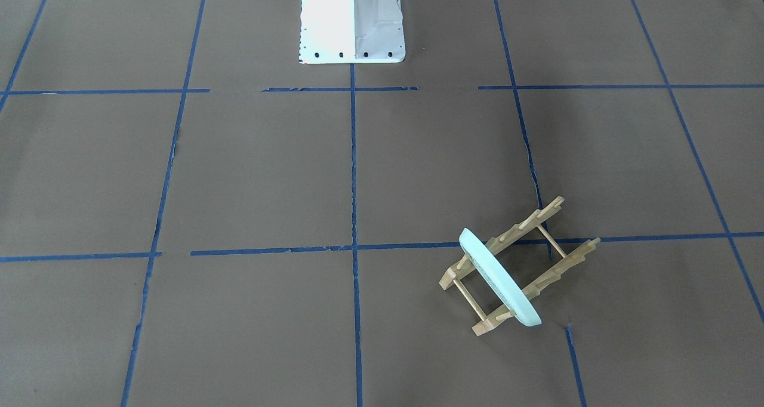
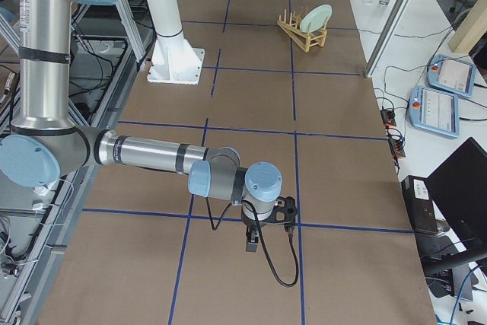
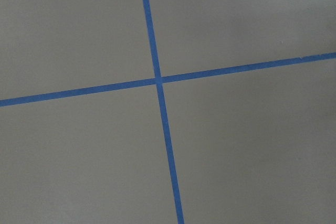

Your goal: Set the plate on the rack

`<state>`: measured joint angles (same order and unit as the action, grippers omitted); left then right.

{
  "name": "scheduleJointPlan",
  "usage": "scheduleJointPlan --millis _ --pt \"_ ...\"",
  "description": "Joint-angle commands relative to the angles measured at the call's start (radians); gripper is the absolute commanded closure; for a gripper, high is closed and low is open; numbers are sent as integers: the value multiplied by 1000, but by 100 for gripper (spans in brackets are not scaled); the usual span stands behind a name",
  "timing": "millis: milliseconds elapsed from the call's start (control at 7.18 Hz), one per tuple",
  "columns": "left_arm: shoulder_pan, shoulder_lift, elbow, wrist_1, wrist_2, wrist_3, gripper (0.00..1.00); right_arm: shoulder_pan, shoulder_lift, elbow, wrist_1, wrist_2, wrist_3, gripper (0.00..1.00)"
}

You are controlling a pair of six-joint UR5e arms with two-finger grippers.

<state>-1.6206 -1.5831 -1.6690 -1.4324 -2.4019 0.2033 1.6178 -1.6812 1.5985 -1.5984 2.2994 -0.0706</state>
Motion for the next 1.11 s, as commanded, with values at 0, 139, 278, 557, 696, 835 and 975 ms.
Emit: scheduleJointPlan --millis 0,139,278,557,696,835,975 --pt "-5 9 2 -5 9 2 0 -1 0 0 0 0 0 0" --pt "-5 12 2 -5 9 4 0 -1 0 0 0 0 0 0" --pt "-5 12 2 -5 9 5 0 -1 0 0 0 0 0 0" --pt "-5 18 -2 -5 9 5 0 1 0 1 0 0 0 0" --pt "-5 20 -5 -5 9 4 0 -1 0 0 0 0 0 0" --pt "-5 20 -5 -5 9 4 0 -1 0 0 0 0 0 0" --pt "-5 20 -5 -5 10 4 0 1 0 0 0 0 0 0"
